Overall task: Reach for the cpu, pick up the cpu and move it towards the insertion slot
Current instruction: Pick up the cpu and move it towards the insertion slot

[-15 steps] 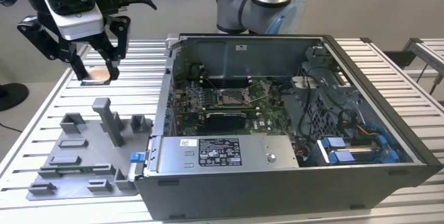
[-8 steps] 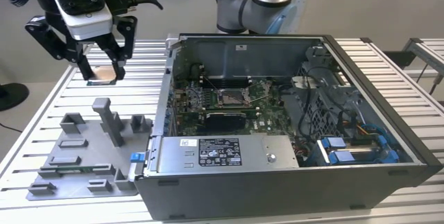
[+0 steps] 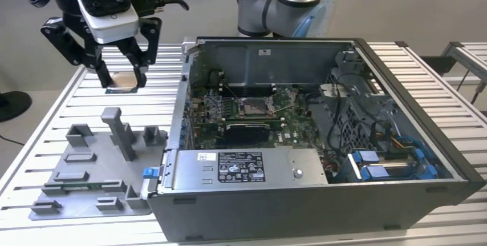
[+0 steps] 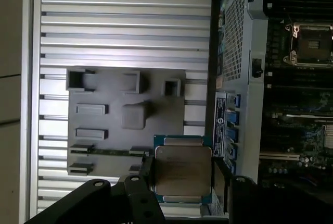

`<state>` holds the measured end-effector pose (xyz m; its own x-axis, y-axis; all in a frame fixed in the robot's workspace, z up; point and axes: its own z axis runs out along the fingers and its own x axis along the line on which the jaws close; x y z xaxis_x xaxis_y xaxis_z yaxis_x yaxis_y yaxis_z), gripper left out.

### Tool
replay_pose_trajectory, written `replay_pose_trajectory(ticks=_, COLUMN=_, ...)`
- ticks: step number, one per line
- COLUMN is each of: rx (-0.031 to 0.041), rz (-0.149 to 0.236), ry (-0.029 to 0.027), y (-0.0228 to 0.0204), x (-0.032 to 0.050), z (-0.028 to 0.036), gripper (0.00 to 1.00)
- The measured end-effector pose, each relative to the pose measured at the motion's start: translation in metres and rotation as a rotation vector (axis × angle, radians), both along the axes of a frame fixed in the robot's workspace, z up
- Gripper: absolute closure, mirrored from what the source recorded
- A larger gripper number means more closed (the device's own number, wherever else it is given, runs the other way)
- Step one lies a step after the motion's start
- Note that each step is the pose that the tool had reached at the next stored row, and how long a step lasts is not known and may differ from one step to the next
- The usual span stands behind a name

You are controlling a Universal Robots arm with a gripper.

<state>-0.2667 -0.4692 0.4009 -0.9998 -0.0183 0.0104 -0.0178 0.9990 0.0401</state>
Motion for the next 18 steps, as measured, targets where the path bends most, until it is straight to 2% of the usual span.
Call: replay_pose_trajectory(ticks=18, rx=0.0000, rz=0.000, ry=0.0001, y=0.0000, x=0.0500, z=0.0000, gripper=1.00)
